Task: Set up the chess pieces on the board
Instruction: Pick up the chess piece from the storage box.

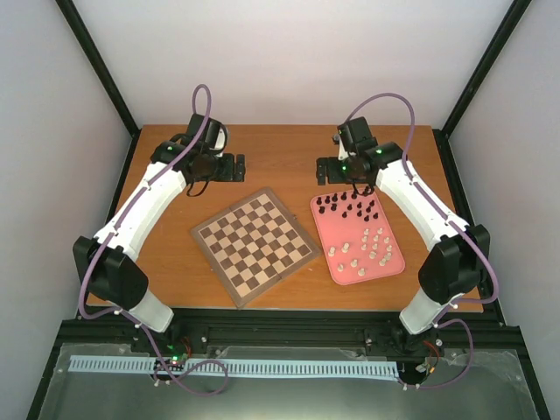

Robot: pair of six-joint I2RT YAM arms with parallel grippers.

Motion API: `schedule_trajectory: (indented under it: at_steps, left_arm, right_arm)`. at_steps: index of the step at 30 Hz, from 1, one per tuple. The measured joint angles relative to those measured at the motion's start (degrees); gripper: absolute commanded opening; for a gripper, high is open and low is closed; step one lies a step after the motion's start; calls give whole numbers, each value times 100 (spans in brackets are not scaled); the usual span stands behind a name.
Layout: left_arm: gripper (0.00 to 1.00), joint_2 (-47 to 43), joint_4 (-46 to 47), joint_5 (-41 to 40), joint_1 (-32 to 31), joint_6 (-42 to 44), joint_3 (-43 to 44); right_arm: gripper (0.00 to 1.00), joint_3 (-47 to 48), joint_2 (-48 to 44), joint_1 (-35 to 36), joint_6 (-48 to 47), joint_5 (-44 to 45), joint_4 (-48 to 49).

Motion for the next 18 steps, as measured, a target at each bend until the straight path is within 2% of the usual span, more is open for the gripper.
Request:
schedule_trajectory:
  at_steps: [12, 15, 18]
  left_arm:
    - [100, -2, -2, 72, 0, 129, 81]
    - [100, -7, -4, 68, 0, 142, 94]
    - [100, -13, 0, 70, 0, 151, 90]
  right_arm:
    - [100, 262, 138, 0, -214, 79, -214]
    - [92, 258, 138, 0, -308, 79, -284]
    - [78, 155, 138, 0, -378, 39, -348]
